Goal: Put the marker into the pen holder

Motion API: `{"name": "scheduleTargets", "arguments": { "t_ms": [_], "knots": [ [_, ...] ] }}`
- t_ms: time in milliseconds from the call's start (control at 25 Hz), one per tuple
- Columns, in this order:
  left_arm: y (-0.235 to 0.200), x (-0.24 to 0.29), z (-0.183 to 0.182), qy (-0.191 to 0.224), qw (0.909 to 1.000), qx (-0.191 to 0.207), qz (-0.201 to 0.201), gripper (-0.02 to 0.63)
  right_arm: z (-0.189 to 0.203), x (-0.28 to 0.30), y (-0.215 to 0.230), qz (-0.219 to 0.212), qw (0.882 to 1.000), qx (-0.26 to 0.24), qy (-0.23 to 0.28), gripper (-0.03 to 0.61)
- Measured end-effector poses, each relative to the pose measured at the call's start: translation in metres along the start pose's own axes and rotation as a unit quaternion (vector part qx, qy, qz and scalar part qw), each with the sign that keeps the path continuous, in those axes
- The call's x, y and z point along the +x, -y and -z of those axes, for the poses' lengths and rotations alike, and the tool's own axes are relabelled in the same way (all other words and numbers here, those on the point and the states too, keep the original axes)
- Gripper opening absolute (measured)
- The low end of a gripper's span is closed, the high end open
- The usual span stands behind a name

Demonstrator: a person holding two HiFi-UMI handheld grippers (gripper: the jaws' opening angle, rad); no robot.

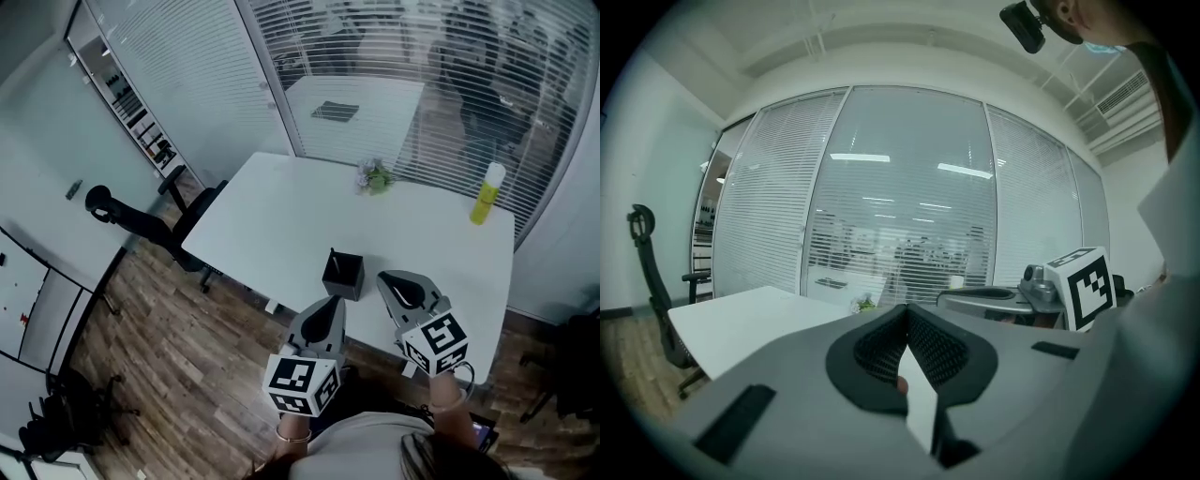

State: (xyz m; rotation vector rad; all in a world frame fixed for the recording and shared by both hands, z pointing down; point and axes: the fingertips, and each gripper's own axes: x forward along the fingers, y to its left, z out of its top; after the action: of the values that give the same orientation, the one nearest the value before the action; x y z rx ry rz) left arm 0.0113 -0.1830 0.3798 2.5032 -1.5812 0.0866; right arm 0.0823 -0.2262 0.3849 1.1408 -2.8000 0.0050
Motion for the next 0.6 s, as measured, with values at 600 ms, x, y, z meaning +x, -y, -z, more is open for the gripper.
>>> {"name": "scheduleTargets", "arguments": {
  "t_ms": [600],
  "knots": [
    [0.004, 0.004, -0.021, 0.023, 0.9987, 0.040, 0.021, 0.018, -0.029, -0.007, 0.000, 0.022, 0.999, -0.038, 0.031, 0.028]
  ]
}}
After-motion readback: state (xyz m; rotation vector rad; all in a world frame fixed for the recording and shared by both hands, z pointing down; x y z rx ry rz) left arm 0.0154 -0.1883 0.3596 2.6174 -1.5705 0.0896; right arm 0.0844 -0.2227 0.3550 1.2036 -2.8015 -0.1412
